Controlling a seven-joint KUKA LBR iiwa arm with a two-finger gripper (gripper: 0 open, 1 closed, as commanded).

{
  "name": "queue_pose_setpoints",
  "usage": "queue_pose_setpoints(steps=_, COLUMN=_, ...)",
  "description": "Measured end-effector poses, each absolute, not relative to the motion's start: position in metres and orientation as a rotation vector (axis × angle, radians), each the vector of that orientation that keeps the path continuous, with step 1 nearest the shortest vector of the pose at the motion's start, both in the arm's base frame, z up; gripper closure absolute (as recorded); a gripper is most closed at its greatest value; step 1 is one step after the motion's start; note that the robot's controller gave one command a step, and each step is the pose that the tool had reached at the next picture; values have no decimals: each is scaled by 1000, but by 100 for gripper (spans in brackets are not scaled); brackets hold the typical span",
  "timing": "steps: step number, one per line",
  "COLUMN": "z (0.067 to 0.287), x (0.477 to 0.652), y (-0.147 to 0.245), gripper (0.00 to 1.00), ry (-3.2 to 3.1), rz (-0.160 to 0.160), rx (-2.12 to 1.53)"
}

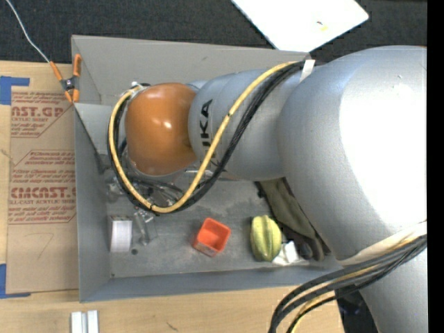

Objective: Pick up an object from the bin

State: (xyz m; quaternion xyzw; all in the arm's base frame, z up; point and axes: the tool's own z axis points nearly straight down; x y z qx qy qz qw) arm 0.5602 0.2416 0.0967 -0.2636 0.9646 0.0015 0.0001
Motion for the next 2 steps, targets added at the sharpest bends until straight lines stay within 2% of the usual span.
queue_pose_setpoints(steps=1, z=102, x=566, y=246, gripper=0, ry=3054, rz=8, rx=-730)
queue_pose_setpoints(steps=2, z=102, x=529, y=246, gripper=0, ry=2886, rz=6, rx=-1236)
